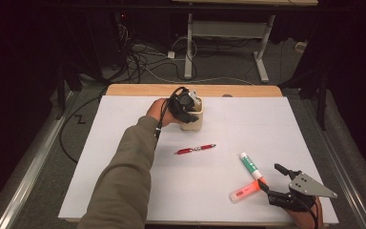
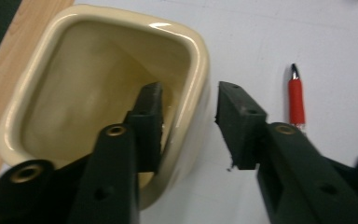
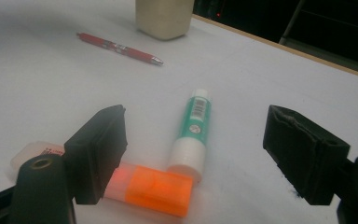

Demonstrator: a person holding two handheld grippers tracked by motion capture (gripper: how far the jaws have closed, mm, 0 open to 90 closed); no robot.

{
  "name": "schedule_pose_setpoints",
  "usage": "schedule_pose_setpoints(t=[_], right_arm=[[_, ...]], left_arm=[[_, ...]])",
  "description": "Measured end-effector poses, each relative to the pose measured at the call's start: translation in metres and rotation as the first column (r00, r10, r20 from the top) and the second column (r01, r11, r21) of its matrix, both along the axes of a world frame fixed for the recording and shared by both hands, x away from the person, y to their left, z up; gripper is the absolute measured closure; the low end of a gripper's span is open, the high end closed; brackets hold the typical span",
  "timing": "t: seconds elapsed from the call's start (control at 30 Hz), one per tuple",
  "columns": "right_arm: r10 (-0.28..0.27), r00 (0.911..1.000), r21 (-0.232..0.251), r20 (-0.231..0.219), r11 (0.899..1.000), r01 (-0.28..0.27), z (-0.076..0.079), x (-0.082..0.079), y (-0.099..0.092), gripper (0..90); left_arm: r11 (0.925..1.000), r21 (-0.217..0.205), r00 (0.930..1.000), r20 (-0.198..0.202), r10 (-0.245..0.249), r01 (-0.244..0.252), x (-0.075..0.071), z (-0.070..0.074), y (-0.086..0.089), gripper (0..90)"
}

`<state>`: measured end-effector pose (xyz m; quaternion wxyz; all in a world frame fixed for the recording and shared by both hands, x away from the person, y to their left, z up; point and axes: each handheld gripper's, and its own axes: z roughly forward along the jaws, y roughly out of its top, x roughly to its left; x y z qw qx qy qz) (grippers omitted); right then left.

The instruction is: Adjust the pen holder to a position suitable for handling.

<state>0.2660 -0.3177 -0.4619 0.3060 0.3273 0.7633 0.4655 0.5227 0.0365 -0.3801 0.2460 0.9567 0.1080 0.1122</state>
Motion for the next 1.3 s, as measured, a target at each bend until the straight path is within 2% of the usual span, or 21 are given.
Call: schedule_pose_setpoints(t=[0.03,0.13,0.2,0.23,0.27,0.37,0.4,0.47,0.5,0.57,0.6,0.67,0.73,0.9,1.03,1.1,1.13,1.17,1.23,1.27,1.3], right_arm=[[0.005,1.0,-0.001,-0.001,1.0,-0.005,0.0,0.0,0.0,21.7],[0.008,1.0,-0.012,-0.002,1.0,-0.008,-0.002,0.0,0.001,21.8],[0.009,0.9999,-0.018,-0.006,1.0,-0.009,-0.002,0.0,0.002,22.3],[0.008,0.9999,-0.018,-0.007,1.0,-0.008,-0.002,0.0,0.002,22.3],[0.009,0.9999,-0.018,-0.009,1.0,-0.009,-0.002,0.0,0.003,22.4],[0.01,0.9999,-0.017,-0.005,1.0,-0.01,-0.001,0.001,0.003,22.6],[0.01,0.9999,-0.017,-0.005,1.0,-0.01,-0.001,0.001,0.003,22.8],[0.008,0.9999,-0.014,-0.01,1.0,-0.008,-0.002,0.001,0.003,22.8],[0.012,0.9999,-0.014,-0.009,1.0,-0.012,-0.002,0.002,0.003,22.8],[0.014,0.9998,-0.013,-0.01,1.0,-0.014,-0.002,0.002,0.003,22.8],[0.016,0.9998,-0.012,-0.01,1.0,-0.016,-0.002,0.001,0.003,22.8],[0.015,0.9998,-0.006,-0.009,1.0,-0.015,-0.001,0.001,0.003,22.8],[0.023,0.9997,-0.009,-0.002,1.0,-0.023,0.0,0.0,0.004,22.9],[0.027,0.9996,-0.014,0.008,1.0,-0.027,0.001,-0.002,0.006,22.9],[0.023,0.9997,-0.014,0.005,1.0,-0.023,0.001,-0.003,0.007,22.9],[0.024,0.9997,-0.019,0.008,1.0,-0.024,0.001,-0.003,0.008,22.9],[0.024,0.9997,-0.02,0.009,1.0,-0.024,0.001,-0.003,0.008,22.9],[0.024,0.9997,-0.021,0.01,0.999,-0.024,0.001,-0.003,0.008,22.9],[0.024,0.9996,-0.021,0.011,0.999,-0.024,0.001,-0.003,0.008,22.9],[0.025,0.9996,-0.022,0.011,0.999,-0.025,0.001,-0.003,0.008,22.9],[0.025,0.9996,-0.022,0.011,0.999,-0.024,0.001,-0.003,0.008,22.9]], left_arm=[[1.0,0.0,1.0,0.0,0.0,0.0,0.0,0.0,0.0,65.2],[0.9985,0.012,0.9985,-0.019,-0.052,0.053,0.005,0.002,0.0,67.4],[0.9965,-0.002,0.9949,-0.056,-0.084,0.084,0.009,0.003,0.0,71.5],[0.9965,-0.002,0.9949,-0.056,-0.084,0.084,0.009,0.003,0.0,74.1],[0.9929,-0.006,0.99,-0.075,-0.119,0.119,0.012,0.003,-0.002,76.1],[0.9917,-0.01,0.9866,-0.101,-0.129,0.128,0.014,0.004,-0.002,78.2],[0.9868,-0.012,0.9783,-0.13,-0.162,0.161,0.014,0.004,-0.001,79.7],[0.9804,0.019,0.9719,-0.137,-0.191,0.196,0.009,0.005,-0.001,80.3],[0.9804,0.019,0.9719,-0.137,-0.191,0.196,0.009,0.005,-0.001,80.5],[0.9731,0.049,0.966,-0.142,-0.216,0.225,0.002,0.007,-0.001,80.6],[0.9731,0.049,0.966,-0.142,-0.216,0.225,0.002,0.007,-0.001,80.5],[0.9692,0.032,0.9563,-0.174,-0.235,0.244,-0.005,0.008,0.002,80.4],[0.9656,0.035,0.9525,-0.177,-0.248,0.258,-0.009,0.009,0.003,80.5],[0.9549,0.031,0.9401,-0.187,-0.285,0.295,-0.028,0.008,0.01,80.4],[0.9561,0.026,0.9426,-0.177,-0.283,0.292,-0.033,0.007,0.012,80.3],[0.9688,0.012,0.9593,-0.143,-0.243,0.247,-0.033,0.007,0.012,78.3],[0.9692,-0.001,0.9585,-0.148,-0.244,0.246,-0.032,0.008,0.013,77.0],[0.9702,-0.006,0.961,-0.136,-0.241,0.242,-0.033,0.008,0.013,76.8],[0.9788,-0.023,0.973,-0.107,-0.205,0.203,-0.036,0.01,0.014,69.1],[0.9801,-0.031,0.9746,-0.104,-0.198,0.196,-0.037,0.011,0.014,67.7],[0.9814,-0.037,0.9786,-0.077,-0.191,0.189,-0.04,0.012,0.016,67.8]])
